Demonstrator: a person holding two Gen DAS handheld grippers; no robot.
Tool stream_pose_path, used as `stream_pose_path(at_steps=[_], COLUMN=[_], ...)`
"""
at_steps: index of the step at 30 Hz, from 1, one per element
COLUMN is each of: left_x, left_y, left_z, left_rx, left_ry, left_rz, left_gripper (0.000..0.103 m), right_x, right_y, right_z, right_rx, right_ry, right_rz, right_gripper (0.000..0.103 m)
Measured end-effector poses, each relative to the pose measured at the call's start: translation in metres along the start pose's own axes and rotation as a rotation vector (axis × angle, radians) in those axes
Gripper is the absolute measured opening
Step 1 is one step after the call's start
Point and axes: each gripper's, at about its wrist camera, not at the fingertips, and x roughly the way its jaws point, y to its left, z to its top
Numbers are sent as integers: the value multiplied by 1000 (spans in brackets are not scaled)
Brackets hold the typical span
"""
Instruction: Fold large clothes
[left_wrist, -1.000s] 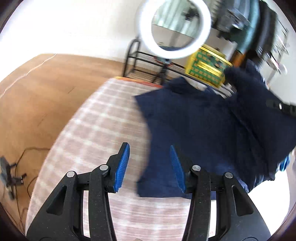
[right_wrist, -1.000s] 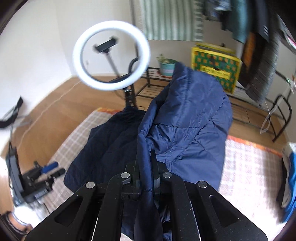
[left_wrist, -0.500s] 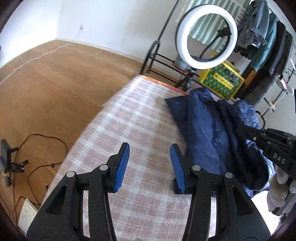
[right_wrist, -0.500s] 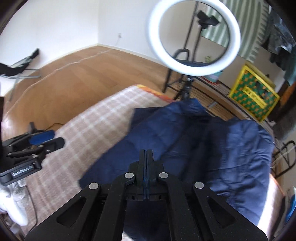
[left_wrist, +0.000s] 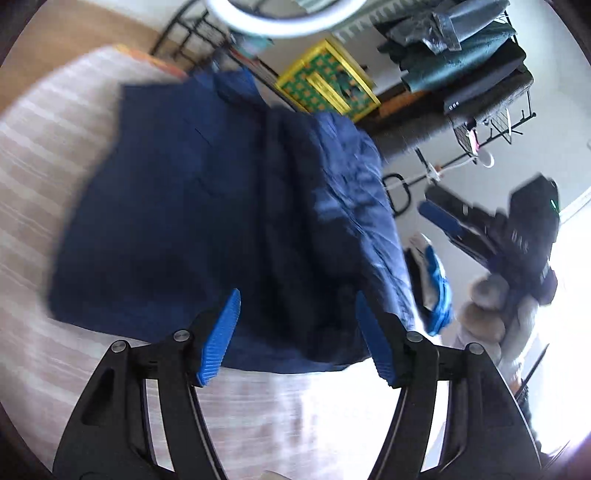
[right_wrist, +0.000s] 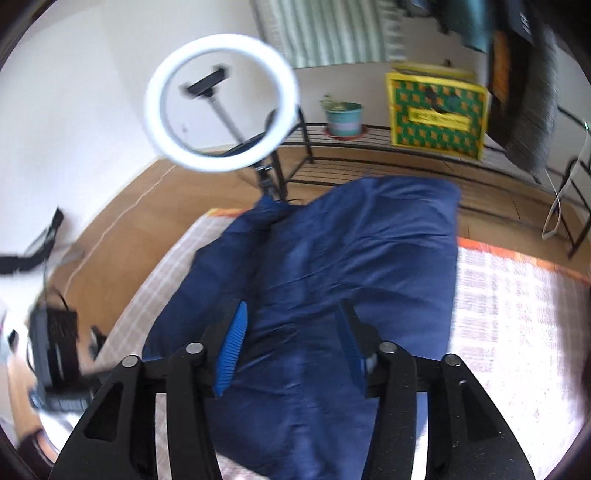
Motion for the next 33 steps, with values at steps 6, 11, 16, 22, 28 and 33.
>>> stream_pose_path(at_steps=[6, 11, 16, 22, 28, 33], left_x=[18, 20, 14, 34, 53, 41], left_y=[-12, -18, -6, 13, 7, -17], left_z=[-15, -27, -27, -12, 7, 21], left_rx=[-35, -38, -54, -191, -171, -11], left_ry=[24, 41, 39, 88, 93, -9], left_rz=[3, 34, 30, -60, -46, 23], left_gripper=[72, 72, 77, 77, 12, 0], right_x=[25, 59, 42, 11, 24, 25], right_y=[-10, 27, 22, -68, -130, -123], right_z=[35, 49, 43, 33, -13, -18], right_rx=[2, -115, -160, 65, 297, 311], right_ry=[52, 98, 29, -10, 69, 28], right_rz=[-16, -157, -244, -321, -132, -71], right_gripper=[68, 68, 68, 68, 68, 68])
